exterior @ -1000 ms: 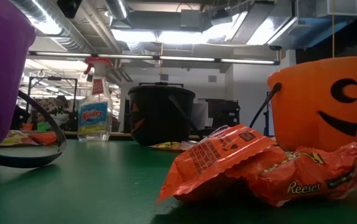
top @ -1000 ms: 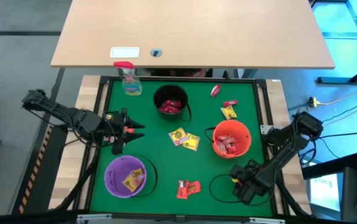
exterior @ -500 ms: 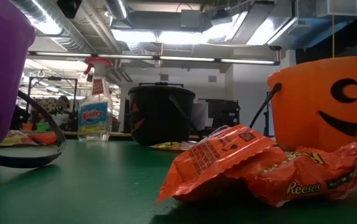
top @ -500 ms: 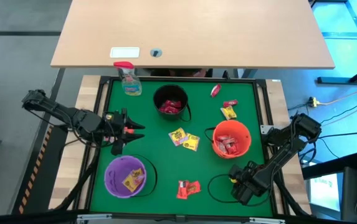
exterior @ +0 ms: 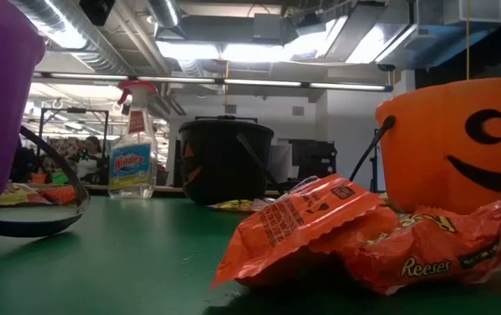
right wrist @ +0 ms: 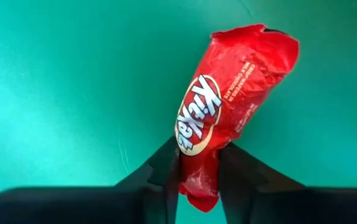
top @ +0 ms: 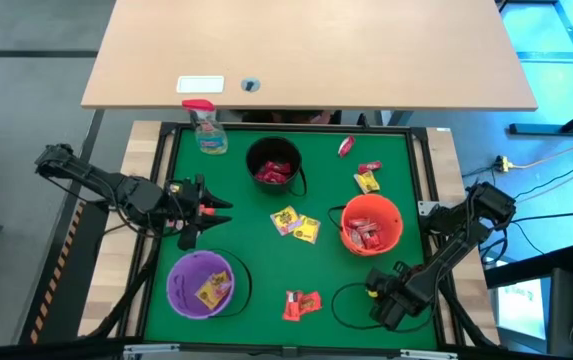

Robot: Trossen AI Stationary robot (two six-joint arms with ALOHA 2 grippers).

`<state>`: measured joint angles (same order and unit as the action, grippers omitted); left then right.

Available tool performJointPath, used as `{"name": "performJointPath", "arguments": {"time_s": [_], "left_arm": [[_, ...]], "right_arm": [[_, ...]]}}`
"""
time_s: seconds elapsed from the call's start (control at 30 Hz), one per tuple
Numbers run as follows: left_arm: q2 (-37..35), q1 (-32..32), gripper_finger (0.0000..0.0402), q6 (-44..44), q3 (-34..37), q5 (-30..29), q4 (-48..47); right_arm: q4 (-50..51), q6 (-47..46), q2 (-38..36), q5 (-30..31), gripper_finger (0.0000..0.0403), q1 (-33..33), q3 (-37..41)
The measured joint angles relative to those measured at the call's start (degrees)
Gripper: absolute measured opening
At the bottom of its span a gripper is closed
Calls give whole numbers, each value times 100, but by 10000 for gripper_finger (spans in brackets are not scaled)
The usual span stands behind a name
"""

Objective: Sort candy
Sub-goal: Put the red candy into the black bucket

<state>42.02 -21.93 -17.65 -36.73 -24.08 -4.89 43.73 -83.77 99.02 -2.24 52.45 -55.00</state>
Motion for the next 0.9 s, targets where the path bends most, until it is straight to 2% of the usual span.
{"name": "performJointPath", "arguments": {"time_s": [0.3, 0.47, 0.67, 0.9], "left_arm": [[0, 0, 156, -17, 0, -11, 4], [0, 0, 156, -20, 0, -12, 24], [0, 0, 156, -24, 0, -20, 28], [0, 0, 156, -24, 0, -22, 28]], "right_arm": [[219, 177, 46, -109, 59, 11, -399], [284, 327, 39, 133, 58, 9, -642], [481, 463, 33, 712, 58, 9, -1034], [487, 1242, 24, 1776, 58, -105, -1601]]}}
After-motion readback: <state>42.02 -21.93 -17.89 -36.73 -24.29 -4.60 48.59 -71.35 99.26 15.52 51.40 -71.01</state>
